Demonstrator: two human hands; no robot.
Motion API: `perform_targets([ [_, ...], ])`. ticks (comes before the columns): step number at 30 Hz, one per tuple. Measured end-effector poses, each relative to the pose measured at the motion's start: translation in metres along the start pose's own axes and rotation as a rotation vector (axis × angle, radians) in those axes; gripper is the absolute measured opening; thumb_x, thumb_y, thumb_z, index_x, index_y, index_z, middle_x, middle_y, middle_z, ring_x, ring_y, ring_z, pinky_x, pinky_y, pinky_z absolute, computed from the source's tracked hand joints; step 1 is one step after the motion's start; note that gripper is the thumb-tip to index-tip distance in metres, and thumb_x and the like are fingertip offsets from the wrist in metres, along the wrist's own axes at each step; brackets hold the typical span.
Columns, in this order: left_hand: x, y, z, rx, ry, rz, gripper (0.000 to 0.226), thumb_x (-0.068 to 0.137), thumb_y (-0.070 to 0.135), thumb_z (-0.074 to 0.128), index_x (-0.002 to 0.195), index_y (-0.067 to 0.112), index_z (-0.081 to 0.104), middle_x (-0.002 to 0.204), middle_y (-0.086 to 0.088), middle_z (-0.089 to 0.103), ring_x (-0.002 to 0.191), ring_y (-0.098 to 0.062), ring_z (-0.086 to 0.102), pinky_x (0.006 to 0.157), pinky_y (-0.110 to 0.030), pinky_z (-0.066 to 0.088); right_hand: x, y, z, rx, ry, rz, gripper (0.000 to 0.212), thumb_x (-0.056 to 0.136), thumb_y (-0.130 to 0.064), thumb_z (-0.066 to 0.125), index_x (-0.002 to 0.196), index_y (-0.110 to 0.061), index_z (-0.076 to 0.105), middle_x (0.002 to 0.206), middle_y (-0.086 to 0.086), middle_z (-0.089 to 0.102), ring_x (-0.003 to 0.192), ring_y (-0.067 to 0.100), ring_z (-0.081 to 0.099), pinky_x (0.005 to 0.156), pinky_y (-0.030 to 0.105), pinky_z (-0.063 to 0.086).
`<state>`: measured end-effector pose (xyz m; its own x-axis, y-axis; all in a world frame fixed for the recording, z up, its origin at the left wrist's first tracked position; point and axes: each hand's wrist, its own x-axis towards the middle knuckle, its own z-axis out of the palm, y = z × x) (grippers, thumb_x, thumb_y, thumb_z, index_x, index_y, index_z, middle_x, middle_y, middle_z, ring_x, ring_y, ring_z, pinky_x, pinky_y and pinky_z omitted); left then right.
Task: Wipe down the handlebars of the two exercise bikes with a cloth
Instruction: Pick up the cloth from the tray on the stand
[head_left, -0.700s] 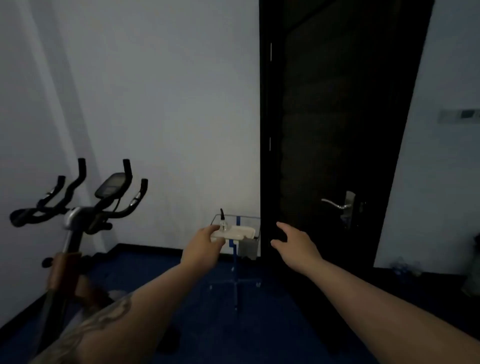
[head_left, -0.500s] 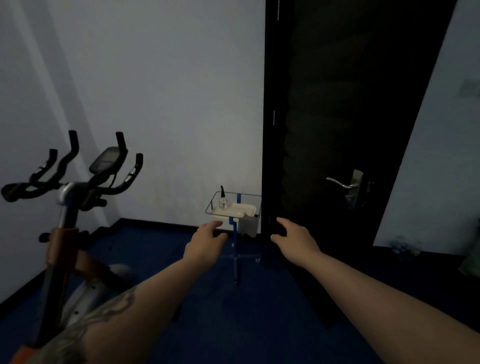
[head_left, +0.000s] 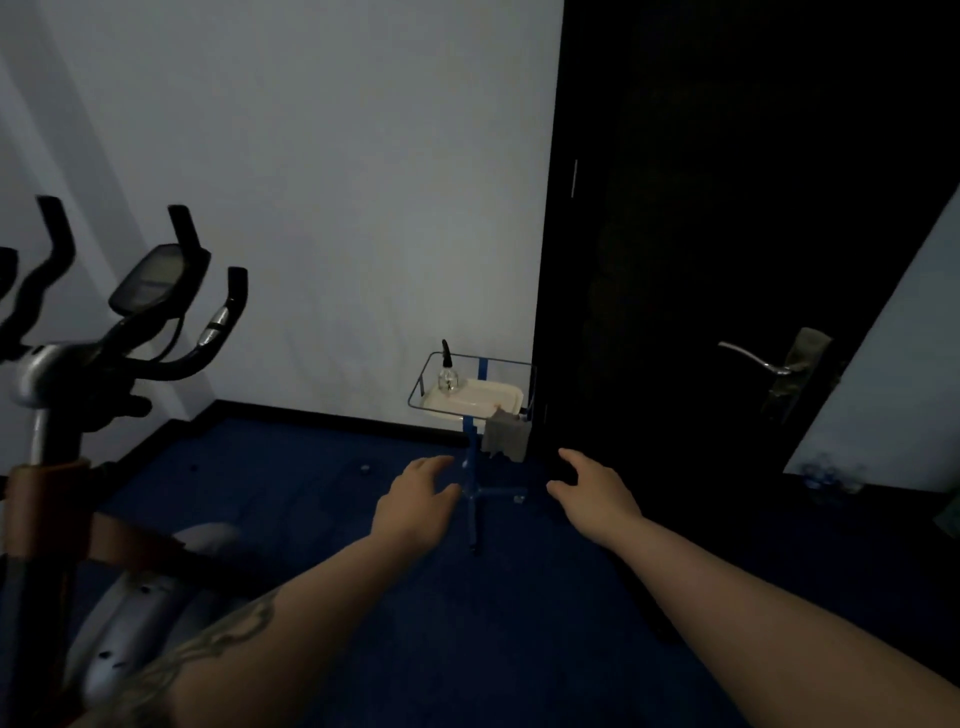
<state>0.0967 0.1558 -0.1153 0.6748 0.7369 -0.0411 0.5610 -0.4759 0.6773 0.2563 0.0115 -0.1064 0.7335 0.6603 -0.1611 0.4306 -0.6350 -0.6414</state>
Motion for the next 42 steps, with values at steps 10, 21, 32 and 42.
perform_targets([
  [10,0.105,-0.008,0.057,0.024,-0.159,0.007,0.048,0.095,0.033,0.047,0.142,0.028,0.038,0.150,0.005,0.036,0.131,-0.019,0.043,0.108,-0.043,0.038,0.098,0.014,0.033,-0.028,-0.059,0.012,0.058,0.096,-0.036,0.048,0.148,-0.028,0.023,0.151,0.000,0.034,0.134,0.020,0.034,0.110,0.037,0.033],
  [21,0.240,0.006,0.127,-0.009,-0.145,-0.162,0.044,0.096,0.032,0.047,0.139,0.028,0.042,0.149,0.002,0.037,0.132,-0.021,0.042,0.109,-0.046,0.037,0.248,0.073,0.017,-0.114,-0.234,-0.003,0.058,0.097,-0.035,0.047,0.149,-0.027,0.023,0.153,0.000,0.030,0.136,0.021,0.032,0.112,0.038,0.031],
  [32,0.341,-0.028,0.158,-0.014,-0.172,-0.345,0.047,0.093,0.032,0.048,0.139,0.024,0.043,0.147,0.001,0.041,0.131,-0.020,0.043,0.108,-0.042,0.036,0.372,0.091,0.055,-0.156,-0.397,0.057,0.057,0.096,-0.034,0.047,0.148,-0.027,0.025,0.151,0.001,0.033,0.134,0.022,0.034,0.111,0.040,0.032],
  [42,0.455,-0.077,0.174,0.104,-0.269,-0.248,0.048,0.092,0.032,0.048,0.140,0.026,0.041,0.149,0.003,0.039,0.132,-0.021,0.041,0.108,-0.041,0.036,0.480,0.084,0.107,-0.259,-0.342,0.148,0.052,0.096,-0.030,0.047,0.145,-0.024,0.032,0.147,-0.002,0.040,0.132,0.022,0.036,0.111,0.040,0.032],
])
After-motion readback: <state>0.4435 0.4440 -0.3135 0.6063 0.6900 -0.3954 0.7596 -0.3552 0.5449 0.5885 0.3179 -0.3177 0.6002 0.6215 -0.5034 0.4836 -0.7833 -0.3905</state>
